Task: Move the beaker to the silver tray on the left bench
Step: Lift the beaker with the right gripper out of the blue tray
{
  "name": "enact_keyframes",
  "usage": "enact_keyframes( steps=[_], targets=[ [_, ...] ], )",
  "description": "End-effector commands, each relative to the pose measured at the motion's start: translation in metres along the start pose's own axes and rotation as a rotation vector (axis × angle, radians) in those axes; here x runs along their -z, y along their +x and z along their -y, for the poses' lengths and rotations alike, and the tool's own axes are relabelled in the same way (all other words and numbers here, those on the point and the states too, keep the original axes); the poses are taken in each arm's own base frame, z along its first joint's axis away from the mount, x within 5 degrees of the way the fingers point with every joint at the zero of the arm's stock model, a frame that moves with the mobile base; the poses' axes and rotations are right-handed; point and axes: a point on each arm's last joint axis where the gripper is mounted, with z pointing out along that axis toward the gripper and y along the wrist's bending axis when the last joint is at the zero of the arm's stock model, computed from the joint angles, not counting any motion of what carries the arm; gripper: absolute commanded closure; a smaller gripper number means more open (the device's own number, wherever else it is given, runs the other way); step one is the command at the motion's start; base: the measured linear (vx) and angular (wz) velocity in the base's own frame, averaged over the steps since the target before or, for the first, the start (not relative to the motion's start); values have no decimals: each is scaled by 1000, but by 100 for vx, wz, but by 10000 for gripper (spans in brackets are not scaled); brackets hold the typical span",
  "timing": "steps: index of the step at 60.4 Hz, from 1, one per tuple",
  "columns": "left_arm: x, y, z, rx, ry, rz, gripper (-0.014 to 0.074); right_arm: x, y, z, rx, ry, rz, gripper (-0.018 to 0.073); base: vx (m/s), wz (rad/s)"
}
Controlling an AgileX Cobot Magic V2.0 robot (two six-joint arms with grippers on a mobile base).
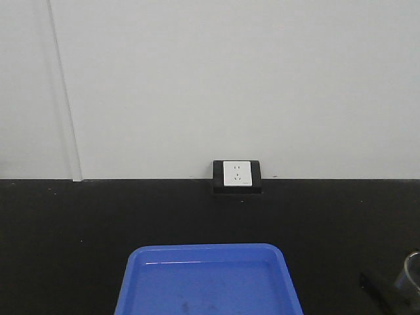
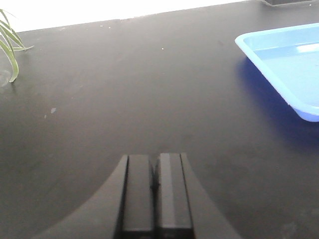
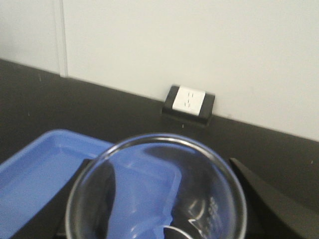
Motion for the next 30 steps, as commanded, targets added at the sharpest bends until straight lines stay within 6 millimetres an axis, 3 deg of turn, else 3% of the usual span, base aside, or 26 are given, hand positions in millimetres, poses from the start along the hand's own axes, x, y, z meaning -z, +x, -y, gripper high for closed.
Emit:
enact_keyframes(
  steps=[1, 30],
  targets=[
    [-2, -1, 1, 3, 6, 63, 595, 7, -14, -1, 1, -21, 73, 571, 0, 0],
    [-2, -1, 1, 3, 6, 63, 595, 8, -15, -1, 1, -21, 78, 571, 0, 0]
  ],
)
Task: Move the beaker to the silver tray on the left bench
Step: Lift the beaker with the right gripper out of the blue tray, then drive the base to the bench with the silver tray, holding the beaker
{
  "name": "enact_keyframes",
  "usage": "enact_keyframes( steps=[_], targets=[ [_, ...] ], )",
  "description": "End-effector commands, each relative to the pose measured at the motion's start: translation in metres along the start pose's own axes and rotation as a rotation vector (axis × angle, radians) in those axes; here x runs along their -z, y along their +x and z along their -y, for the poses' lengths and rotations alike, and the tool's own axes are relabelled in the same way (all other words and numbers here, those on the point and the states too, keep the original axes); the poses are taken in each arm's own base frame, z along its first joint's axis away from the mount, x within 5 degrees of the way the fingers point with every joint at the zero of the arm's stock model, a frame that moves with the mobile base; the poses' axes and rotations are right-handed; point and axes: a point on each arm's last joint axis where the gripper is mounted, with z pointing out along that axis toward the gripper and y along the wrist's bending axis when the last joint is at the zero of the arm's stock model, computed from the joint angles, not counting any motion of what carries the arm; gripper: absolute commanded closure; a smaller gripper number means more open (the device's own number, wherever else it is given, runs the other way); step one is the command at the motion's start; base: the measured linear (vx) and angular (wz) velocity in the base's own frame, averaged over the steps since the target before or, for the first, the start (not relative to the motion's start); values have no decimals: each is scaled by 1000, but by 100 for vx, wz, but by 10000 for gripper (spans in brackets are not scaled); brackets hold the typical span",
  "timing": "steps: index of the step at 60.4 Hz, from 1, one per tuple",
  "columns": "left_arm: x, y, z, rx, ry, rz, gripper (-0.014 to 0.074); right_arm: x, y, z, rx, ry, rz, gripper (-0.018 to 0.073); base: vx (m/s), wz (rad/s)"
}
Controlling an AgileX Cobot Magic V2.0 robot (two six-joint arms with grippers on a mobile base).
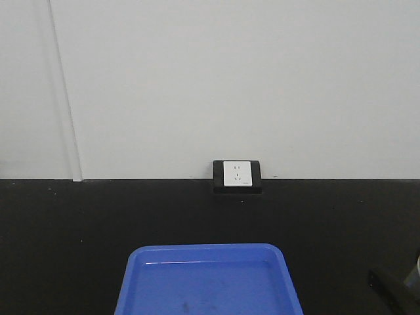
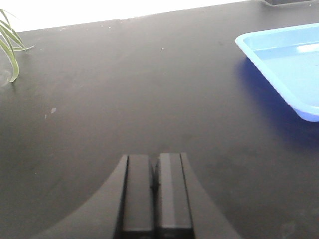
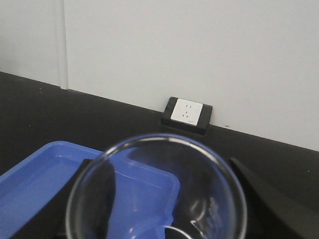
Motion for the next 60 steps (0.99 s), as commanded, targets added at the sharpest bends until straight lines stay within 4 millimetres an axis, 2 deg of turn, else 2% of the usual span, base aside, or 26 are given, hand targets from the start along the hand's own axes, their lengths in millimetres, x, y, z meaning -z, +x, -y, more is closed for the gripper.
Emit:
enact_keyframes(
  steps=[1, 30, 60],
  targets=[
    [-2, -1, 1, 3, 6, 63, 595, 2, -13, -1, 2, -23, 51, 571, 0, 0],
    [-2, -1, 1, 3, 6, 63, 595, 2, -13, -1, 2, -23, 51, 571, -5, -4],
    [-2, -1, 1, 3, 6, 63, 595, 2, -13, -1, 2, -23, 51, 571, -22, -5]
  ],
)
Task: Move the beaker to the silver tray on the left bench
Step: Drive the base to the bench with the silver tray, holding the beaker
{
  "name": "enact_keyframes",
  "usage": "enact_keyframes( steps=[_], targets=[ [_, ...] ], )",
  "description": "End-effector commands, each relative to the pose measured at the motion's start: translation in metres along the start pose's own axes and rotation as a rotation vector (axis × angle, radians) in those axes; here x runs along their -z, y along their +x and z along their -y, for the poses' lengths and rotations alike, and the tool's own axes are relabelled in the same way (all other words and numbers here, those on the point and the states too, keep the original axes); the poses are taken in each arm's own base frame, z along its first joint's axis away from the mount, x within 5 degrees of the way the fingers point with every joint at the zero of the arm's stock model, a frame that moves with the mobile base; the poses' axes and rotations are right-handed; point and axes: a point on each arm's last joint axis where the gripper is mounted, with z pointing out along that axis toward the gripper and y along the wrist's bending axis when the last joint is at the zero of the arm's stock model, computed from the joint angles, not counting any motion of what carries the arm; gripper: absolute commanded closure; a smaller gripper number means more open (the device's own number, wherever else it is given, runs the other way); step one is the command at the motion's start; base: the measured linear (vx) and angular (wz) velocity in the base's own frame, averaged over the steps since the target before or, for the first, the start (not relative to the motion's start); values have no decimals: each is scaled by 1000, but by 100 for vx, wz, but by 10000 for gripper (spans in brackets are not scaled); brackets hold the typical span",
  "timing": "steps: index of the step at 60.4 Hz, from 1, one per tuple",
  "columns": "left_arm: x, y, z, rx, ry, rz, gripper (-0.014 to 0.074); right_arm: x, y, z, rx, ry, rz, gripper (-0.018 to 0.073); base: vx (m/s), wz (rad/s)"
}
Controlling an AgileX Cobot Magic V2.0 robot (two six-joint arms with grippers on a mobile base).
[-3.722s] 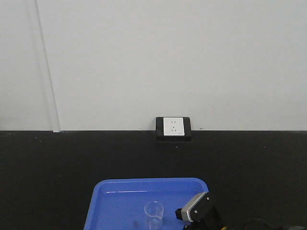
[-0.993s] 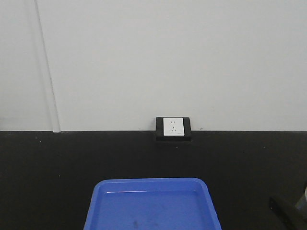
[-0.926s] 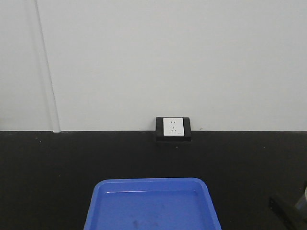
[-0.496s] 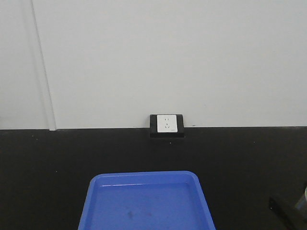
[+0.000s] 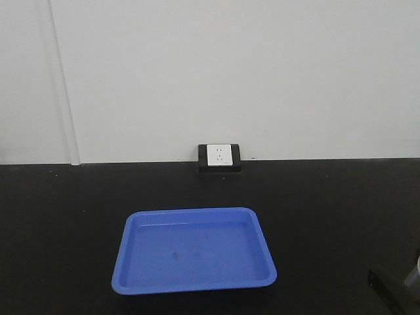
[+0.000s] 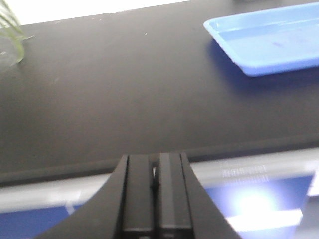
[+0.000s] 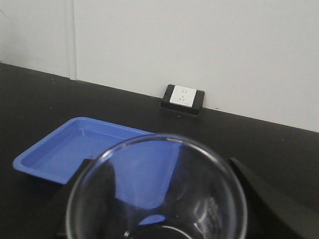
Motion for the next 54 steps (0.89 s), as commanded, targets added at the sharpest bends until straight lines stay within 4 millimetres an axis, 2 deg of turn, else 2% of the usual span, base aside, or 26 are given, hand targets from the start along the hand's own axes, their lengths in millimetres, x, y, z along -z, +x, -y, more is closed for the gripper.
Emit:
enact_keyframes(
  steps=[1, 22, 54],
  targets=[
    [-2, -1, 1, 3, 6, 63, 595, 2, -13, -1, 2, -23, 51, 571, -31, 9],
    [-2, -1, 1, 3, 6, 63, 595, 2, -13, -1, 2, -23, 51, 571, -34, 21],
    [-2, -1, 1, 3, 6, 63, 595, 2, -13, -1, 2, -23, 51, 571, -38, 44]
  ],
)
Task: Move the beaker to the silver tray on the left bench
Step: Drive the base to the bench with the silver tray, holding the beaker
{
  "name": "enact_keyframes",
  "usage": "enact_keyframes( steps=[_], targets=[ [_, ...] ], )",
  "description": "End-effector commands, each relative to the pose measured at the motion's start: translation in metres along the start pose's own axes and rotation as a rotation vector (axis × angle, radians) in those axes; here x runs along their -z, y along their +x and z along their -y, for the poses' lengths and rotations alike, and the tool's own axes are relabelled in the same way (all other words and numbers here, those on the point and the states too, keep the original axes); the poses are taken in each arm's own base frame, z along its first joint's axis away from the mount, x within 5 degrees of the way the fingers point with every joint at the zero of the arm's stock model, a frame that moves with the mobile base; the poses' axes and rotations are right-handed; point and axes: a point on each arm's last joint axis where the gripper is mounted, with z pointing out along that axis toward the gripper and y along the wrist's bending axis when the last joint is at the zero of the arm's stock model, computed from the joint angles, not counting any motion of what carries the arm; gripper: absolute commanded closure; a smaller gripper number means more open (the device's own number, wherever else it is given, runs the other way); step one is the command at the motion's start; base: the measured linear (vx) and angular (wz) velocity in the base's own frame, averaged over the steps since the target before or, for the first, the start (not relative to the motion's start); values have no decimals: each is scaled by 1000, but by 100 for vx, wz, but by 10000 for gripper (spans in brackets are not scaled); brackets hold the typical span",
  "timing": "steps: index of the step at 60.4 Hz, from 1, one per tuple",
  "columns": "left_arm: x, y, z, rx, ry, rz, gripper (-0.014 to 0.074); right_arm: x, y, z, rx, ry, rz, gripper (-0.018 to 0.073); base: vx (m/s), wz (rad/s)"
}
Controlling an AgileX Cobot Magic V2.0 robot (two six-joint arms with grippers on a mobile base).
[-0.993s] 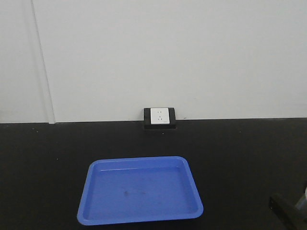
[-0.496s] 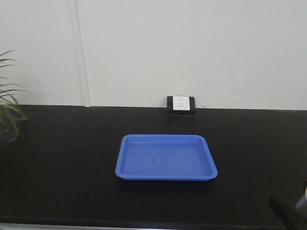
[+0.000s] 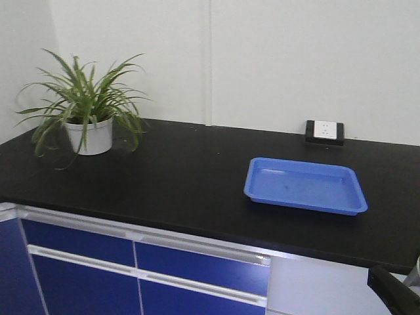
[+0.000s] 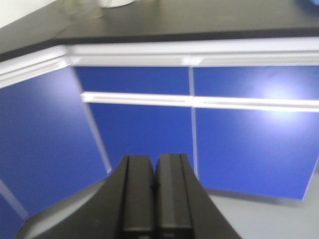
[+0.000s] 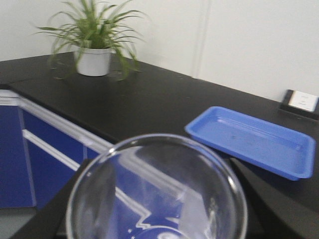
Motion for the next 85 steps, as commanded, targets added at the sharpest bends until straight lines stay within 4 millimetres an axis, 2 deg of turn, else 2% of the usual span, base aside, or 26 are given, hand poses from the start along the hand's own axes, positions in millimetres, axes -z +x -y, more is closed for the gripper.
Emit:
enact_keyframes(
  steps=[1, 52, 85],
  targets=[
    [-2, -1, 1, 3, 6, 63, 595, 1, -13, -1, 2, -23, 50, 571, -38, 46],
    [-2, -1, 1, 3, 6, 63, 595, 1, -13, -1, 2, -24, 51, 571, -33, 49],
    [-2, -1, 1, 3, 6, 63, 595, 1, -13, -2, 2, -25, 52, 571, -13, 72]
  ],
)
